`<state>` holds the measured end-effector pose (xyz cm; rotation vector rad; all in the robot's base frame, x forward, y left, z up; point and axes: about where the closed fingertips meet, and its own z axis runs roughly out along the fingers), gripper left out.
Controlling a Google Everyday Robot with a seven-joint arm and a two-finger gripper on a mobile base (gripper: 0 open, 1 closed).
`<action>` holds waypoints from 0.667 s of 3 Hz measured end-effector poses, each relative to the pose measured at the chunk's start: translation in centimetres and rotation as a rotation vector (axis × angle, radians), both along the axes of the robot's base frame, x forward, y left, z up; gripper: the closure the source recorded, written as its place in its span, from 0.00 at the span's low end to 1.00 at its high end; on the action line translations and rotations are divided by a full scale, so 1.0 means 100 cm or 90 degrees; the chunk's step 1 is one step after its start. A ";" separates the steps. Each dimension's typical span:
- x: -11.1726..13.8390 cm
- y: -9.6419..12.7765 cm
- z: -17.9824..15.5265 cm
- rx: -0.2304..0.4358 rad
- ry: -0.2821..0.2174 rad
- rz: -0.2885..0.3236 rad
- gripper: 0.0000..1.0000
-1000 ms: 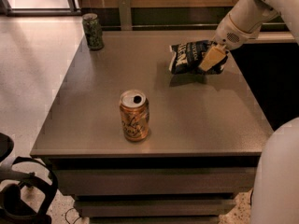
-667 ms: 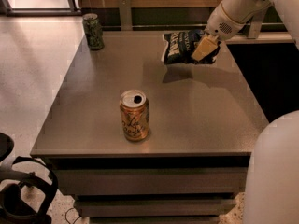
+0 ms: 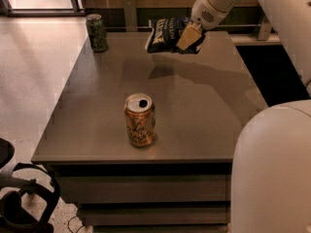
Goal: Move blue chip bag near green can
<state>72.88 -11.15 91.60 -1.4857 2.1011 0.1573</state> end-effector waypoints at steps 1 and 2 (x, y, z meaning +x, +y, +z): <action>0.049 0.046 0.008 0.023 -0.026 -0.014 1.00; 0.049 0.047 0.008 0.022 -0.026 -0.014 1.00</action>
Offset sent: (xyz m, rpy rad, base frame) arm 0.0840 0.0637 0.0244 0.0680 -0.0709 -0.0376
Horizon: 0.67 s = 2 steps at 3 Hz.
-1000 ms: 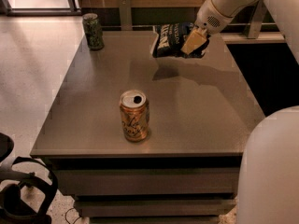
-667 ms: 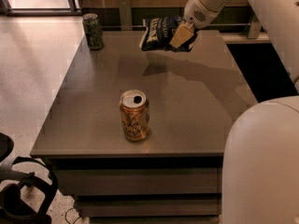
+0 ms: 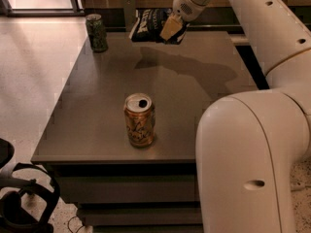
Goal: Move blue chip bag near green can
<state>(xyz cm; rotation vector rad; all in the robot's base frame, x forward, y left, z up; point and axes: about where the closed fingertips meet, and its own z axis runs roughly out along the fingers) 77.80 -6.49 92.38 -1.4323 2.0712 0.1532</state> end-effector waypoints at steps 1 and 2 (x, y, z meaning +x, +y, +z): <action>0.009 0.013 -0.010 -0.017 0.001 0.002 1.00; 0.025 0.038 -0.026 -0.013 0.008 0.015 1.00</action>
Offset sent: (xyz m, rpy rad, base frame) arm 0.0627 0.0624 -0.0313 -0.0050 0.0164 0.0454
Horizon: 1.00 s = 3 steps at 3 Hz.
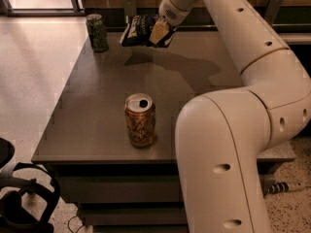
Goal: Move blue chip bag near green can
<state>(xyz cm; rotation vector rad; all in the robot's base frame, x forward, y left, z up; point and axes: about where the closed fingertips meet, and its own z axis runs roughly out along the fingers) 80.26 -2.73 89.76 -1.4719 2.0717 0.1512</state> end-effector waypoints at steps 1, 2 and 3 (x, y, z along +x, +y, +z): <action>0.013 0.022 -0.013 0.011 0.003 0.014 1.00; 0.023 0.042 -0.020 0.038 -0.003 0.029 1.00; 0.030 0.063 -0.019 0.059 -0.014 0.048 1.00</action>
Offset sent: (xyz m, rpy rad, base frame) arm 0.0565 0.0608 -0.0077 0.1235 -0.0311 0.0730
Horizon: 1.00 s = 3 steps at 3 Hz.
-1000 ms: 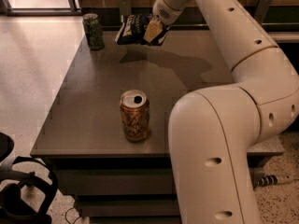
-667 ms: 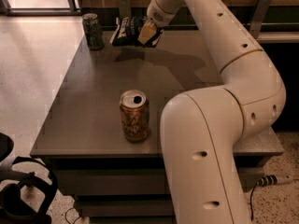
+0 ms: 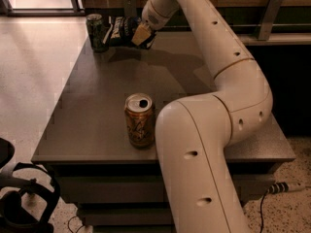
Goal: Move blue chip bag near green can
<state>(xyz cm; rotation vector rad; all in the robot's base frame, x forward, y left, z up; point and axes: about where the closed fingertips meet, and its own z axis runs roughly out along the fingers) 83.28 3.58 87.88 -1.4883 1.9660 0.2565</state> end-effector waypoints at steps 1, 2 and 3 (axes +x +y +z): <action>0.001 0.001 -0.003 -0.001 0.003 0.000 0.81; 0.001 0.004 -0.007 -0.002 0.006 0.002 0.58; 0.002 0.006 -0.011 -0.002 0.008 0.003 0.35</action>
Offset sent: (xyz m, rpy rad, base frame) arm 0.0006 0.0005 -0.0025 -0.0018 0.0032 -0.0004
